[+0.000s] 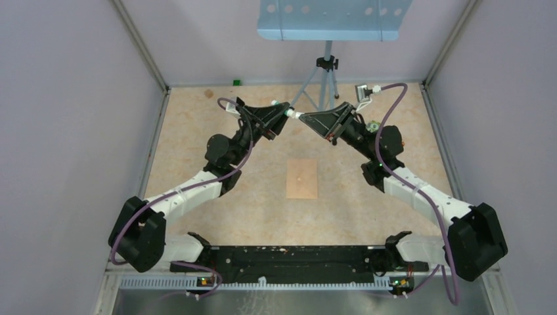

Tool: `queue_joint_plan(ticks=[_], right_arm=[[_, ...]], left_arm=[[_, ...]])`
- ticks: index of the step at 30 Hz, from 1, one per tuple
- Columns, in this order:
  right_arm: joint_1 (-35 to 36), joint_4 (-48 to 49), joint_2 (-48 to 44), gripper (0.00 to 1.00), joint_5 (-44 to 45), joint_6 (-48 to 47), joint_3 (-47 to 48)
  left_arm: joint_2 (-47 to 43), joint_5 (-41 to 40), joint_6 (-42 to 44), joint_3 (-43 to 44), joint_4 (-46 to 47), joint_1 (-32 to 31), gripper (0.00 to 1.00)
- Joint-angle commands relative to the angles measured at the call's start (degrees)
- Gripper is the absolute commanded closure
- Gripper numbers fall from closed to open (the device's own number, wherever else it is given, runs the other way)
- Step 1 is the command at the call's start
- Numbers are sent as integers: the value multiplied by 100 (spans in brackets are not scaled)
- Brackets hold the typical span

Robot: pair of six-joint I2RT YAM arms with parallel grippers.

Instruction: Place the letter into the envelope and seal it

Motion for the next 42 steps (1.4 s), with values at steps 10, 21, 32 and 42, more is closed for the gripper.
queue_joint_plan(ticks=[10,21,32,42], right_arm=[[136,787,110,100,-147,260,249],[270,40,-158,100,160,-323,293],[501,-922,-430,100,575,-1092,504],[768,-1567,-573,100,1096,-1724,638]], left_arm=[[66,41,-10,217,444,-61,100],[-446,-138,933,464,-1109,-72,100],[-663,-357,1804,858,-2334,-154,100],[-695,-567,2107,997,-2739,-285,100]])
